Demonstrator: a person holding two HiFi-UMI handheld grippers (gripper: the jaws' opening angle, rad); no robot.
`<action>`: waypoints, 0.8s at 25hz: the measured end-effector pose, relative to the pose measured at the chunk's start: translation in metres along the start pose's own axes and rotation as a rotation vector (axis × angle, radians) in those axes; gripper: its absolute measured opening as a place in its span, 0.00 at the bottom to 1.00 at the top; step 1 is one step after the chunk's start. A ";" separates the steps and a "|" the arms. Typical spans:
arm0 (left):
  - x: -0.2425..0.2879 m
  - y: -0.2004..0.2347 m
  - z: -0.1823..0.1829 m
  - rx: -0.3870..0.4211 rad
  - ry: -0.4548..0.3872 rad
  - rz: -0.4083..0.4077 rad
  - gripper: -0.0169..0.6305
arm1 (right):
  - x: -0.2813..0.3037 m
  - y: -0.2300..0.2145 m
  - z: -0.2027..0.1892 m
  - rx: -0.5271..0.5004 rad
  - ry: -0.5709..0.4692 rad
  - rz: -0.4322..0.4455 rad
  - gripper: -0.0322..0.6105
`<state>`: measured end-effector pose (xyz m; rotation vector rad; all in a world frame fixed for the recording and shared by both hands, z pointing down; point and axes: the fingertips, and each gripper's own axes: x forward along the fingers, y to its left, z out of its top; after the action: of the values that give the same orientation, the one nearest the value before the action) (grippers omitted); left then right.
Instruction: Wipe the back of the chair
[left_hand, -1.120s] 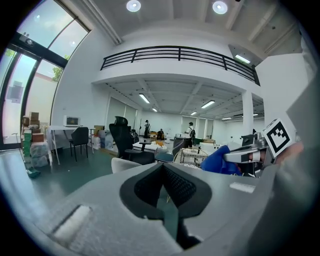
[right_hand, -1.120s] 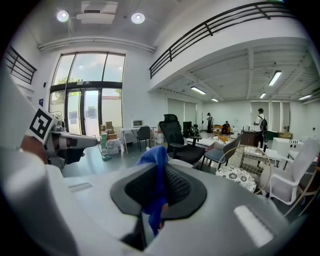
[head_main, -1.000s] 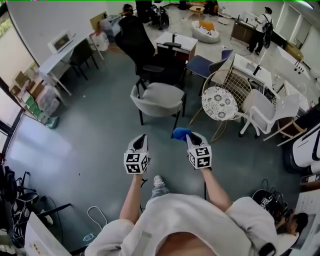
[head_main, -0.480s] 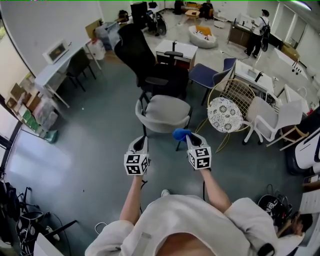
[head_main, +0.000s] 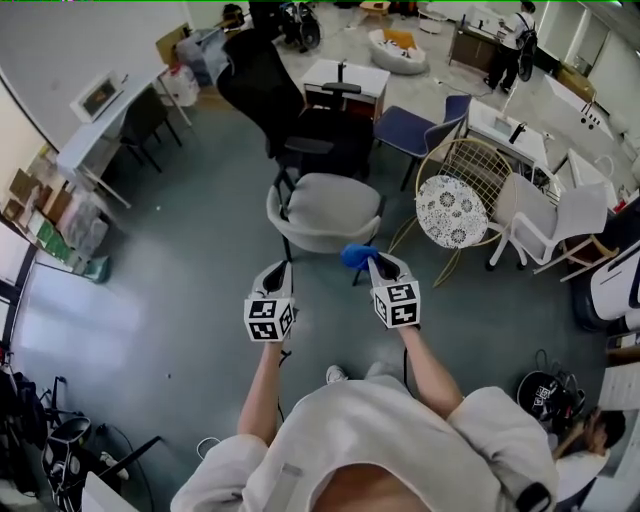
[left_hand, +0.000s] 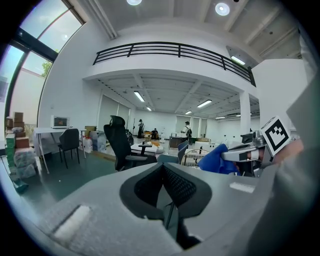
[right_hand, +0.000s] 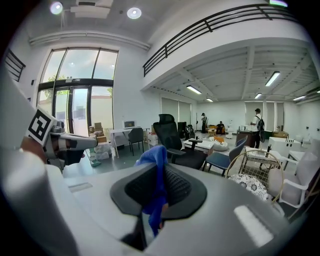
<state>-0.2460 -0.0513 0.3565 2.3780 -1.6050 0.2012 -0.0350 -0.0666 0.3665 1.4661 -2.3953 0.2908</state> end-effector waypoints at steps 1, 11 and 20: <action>0.001 -0.002 -0.003 -0.002 0.007 -0.001 0.03 | 0.000 -0.001 -0.002 0.001 0.006 0.001 0.10; 0.015 -0.019 -0.037 -0.021 0.067 0.024 0.03 | 0.011 -0.013 -0.030 0.003 0.060 0.068 0.10; 0.057 -0.036 -0.077 -0.051 0.103 0.049 0.03 | 0.044 -0.039 -0.066 0.027 0.097 0.119 0.10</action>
<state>-0.1885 -0.0663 0.4396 2.2539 -1.6024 0.2844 -0.0080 -0.0990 0.4443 1.2918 -2.4129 0.4139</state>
